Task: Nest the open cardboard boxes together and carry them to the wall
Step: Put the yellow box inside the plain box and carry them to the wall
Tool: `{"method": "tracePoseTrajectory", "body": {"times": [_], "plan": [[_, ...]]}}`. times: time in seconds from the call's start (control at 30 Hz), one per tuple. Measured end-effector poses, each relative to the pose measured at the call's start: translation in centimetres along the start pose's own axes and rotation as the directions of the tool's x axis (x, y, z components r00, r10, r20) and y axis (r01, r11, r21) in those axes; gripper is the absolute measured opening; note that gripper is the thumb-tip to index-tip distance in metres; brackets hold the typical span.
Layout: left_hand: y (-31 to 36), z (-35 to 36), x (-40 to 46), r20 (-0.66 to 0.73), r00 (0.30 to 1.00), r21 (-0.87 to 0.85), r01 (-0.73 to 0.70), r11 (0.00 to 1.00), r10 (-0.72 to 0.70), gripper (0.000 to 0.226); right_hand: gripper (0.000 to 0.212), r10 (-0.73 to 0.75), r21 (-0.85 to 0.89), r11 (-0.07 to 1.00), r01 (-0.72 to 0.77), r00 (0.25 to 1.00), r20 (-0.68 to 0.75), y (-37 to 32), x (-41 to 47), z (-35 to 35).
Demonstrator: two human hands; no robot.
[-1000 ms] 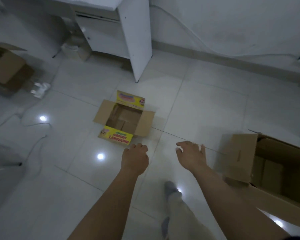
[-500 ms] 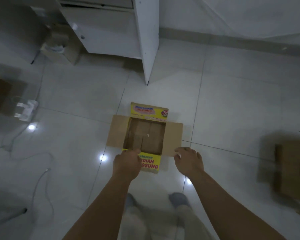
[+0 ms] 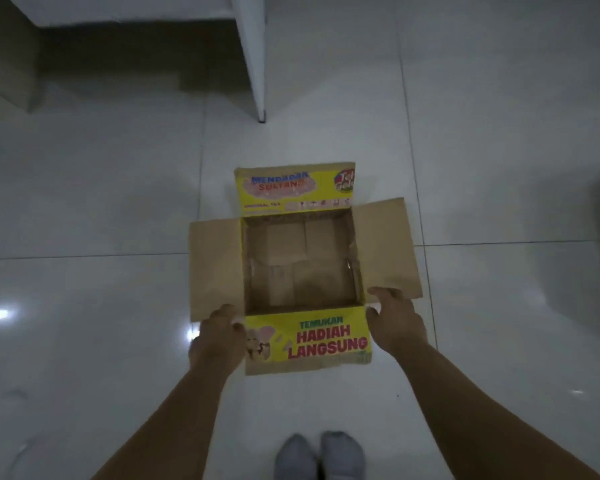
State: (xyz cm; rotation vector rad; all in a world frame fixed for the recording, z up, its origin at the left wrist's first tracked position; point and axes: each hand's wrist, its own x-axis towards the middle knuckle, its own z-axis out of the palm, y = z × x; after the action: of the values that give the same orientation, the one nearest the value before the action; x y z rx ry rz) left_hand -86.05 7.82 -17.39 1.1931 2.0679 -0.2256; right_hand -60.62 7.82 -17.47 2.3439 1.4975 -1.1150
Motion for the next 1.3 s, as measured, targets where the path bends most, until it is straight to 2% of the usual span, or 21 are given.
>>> {"method": "tracePoseTrajectory", "body": {"times": [0.1, 0.2, 0.3, 0.47, 0.57, 0.6, 0.67, 0.77, 0.8, 0.87, 1.0, 1.1, 1.23, 1.3], "plan": [[-3.1, 3.7, 5.1, -0.145, 0.985, 0.010, 0.097, 0.995, -0.095, 0.047, 0.047, 0.072, 0.059, 0.996, -0.064, 0.987, -0.142, 1.8, 3.5, 4.3], [-4.5, 6.7, 8.8, -0.260, 0.943, -0.114, 0.181, 0.977, -0.205, 0.061, 0.043, 0.086, 0.094, 0.994, -0.060, 0.949, -0.304, 3.3, 6.7, 6.6], [-5.0, 8.3, 11.3, -0.322, 0.897, -0.248, 0.228, 0.942, -0.302, 0.071, 0.046, 0.114, 0.088, 0.992, -0.086, 0.912, -0.395, 4.9, 8.8, 8.1], [-5.8, 8.0, 13.7, -0.207, 0.917, -0.349, 0.258, 0.901, -0.342, 0.078, 0.058, 0.218, 0.138, 0.974, -0.178, 0.900, -0.377, 7.1, 9.4, 9.7], [-5.4, 6.8, 13.3, -0.306, 0.883, -0.346, 0.246, 0.905, -0.357, 0.067, 0.061, 0.267, 0.439, 0.893, -0.096, 0.899, -0.348, 6.9, 9.3, 9.2], [-5.2, 6.3, 12.8, -0.360, 0.864, -0.337, 0.230, 0.913, -0.351, 0.062, 0.061, 0.275, 0.479, 0.875, -0.071, 0.887, -0.371, 6.7, 9.1, 8.9], [-5.0, 5.5, 11.4, -0.468, 0.840, -0.283, 0.151, 0.947, -0.274, 0.055, 0.060, 0.281, 0.443, 0.894, -0.066, 0.854, -0.439, 5.9, 8.3, 8.4], [-4.0, 5.2, 9.0, -0.573, 0.819, -0.104, -0.063, 0.993, -0.008, 0.041, 0.062, 0.293, 0.384, 0.920, -0.072, 0.778, -0.555, 4.7, 6.8, 7.8], [-3.6, 5.3, 8.3, -0.580, 0.812, -0.070, -0.117, 0.991, 0.055, 0.036, 0.063, 0.300, 0.372, 0.925, -0.080, 0.755, -0.583, 4.2, 6.2, 7.5], [-2.5, 5.4, 7.2, -0.556, 0.826, -0.099, -0.177, 0.979, 0.093, 0.027, 0.060, 0.313, 0.366, 0.926, -0.093, 0.731, -0.606, 3.3, 5.4, 6.7], [-0.7, 5.4, 6.7, -0.492, 0.868, -0.236, -0.212, 0.948, 0.071, 0.017, 0.048, 0.269, 0.356, 0.933, -0.052, 0.759, -0.593, 2.1, 5.1, 5.1], [0.1, 5.0, 6.8, -0.440, 0.895, -0.291, -0.217, 0.932, 0.071, 0.019, 0.043, 0.187, 0.291, 0.956, -0.025, 0.818, -0.544, 1.2, 5.3, 4.2], [0.8, 4.6, 7.0, -0.371, 0.921, -0.191, -0.199, 0.961, 0.117, 0.058, 0.046, 0.048, 0.164, 0.986, 0.033, 0.883, -0.466, -0.5, 6.3, 3.9], [1.0, 4.5, 6.9, -0.348, 0.923, -0.124, -0.221, 0.967, 0.166, 0.067, 0.048, 0.018, 0.119, 0.992, 0.042, 0.884, -0.467, -1.0, 6.6, 4.2]]}}
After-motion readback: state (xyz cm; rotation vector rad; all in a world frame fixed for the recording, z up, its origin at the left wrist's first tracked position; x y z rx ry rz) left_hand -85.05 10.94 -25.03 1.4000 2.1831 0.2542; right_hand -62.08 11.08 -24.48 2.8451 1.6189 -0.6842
